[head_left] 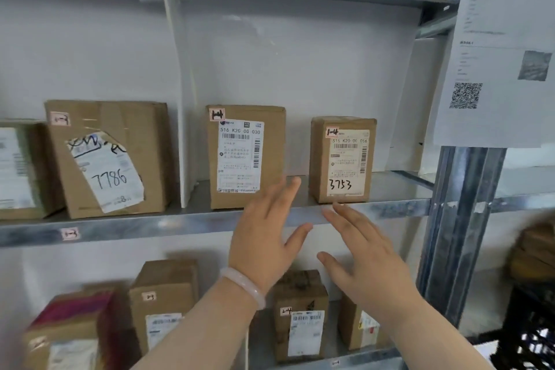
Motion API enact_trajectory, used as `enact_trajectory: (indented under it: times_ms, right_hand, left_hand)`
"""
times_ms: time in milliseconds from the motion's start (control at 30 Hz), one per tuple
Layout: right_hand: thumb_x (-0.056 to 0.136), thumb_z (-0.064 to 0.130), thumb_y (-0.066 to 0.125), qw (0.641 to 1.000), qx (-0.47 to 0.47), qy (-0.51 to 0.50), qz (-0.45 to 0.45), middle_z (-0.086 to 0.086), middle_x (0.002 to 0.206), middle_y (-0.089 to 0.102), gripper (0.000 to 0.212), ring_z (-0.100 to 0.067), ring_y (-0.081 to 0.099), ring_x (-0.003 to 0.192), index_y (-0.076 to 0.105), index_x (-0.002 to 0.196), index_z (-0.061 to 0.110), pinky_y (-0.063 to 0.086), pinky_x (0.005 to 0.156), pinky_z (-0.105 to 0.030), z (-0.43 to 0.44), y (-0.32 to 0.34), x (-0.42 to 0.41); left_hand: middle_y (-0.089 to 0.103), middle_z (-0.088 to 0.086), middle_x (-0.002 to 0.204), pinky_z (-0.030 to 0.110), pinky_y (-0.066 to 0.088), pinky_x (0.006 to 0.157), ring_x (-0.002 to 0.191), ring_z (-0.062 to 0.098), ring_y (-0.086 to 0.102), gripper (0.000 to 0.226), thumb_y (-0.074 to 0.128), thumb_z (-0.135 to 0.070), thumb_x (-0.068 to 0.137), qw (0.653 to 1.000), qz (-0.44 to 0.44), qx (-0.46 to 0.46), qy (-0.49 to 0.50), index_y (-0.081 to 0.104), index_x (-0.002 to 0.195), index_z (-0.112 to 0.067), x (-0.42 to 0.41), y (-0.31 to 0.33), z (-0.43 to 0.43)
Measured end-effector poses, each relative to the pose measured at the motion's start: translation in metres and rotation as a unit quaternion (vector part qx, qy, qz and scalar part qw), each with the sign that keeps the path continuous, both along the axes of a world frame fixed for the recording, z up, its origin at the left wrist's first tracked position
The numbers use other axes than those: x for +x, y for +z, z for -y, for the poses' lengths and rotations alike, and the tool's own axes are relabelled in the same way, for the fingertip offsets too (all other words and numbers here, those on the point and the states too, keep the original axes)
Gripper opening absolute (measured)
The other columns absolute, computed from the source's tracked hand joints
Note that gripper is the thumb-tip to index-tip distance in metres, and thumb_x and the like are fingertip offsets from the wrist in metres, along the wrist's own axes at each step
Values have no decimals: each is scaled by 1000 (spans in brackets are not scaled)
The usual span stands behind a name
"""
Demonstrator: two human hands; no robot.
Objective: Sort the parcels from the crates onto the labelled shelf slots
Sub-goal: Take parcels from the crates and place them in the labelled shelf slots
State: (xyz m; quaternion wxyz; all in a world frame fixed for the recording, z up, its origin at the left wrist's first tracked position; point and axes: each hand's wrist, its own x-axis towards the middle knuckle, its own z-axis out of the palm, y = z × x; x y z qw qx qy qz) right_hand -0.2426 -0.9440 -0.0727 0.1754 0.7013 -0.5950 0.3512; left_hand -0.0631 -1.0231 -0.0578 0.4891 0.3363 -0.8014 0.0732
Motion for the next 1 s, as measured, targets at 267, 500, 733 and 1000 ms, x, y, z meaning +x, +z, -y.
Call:
enact_trajectory:
  times_ms: [267, 500, 733, 1000]
  right_hand:
    - [85, 56, 54, 982, 43, 176, -60, 8, 155, 31, 73, -12, 19, 141, 20, 148, 40, 12, 113, -30, -7, -13, 181]
    - [83, 69, 30, 918, 86, 383, -64, 16, 158, 12, 74, -5, -1, 144, 12, 150, 43, -4, 117, -28, -62, -39, 401]
    - [85, 65, 42, 825, 87, 543, -127, 2, 158, 23, 77, -19, 16, 147, 22, 151, 32, 11, 119, -39, -170, -55, 607]
    - [87, 69, 34, 671, 74, 716, -177, 7, 161, 9, 78, -12, 1, 148, 6, 153, 37, 8, 120, -38, -309, -76, 783]
  left_hand:
    - [54, 10, 142, 49, 45, 104, 127, 31, 52, 71, 74, -43, 81, 964, 67, -5, 256, 50, 143, -20, 215, -31, -75]
    - [60, 11, 136, 46, 48, 102, 123, 31, 57, 63, 73, -44, 82, 897, 95, 54, 428, 58, 136, -15, 422, -51, -223]
    - [54, 8, 143, 51, 46, 103, 130, 31, 52, 69, 71, -50, 83, 779, 89, 129, 607, 52, 143, -21, 573, -68, -406]
    - [56, 9, 141, 54, 49, 98, 127, 33, 54, 71, 77, -48, 78, 624, 25, 170, 763, 55, 140, -20, 656, -96, -596]
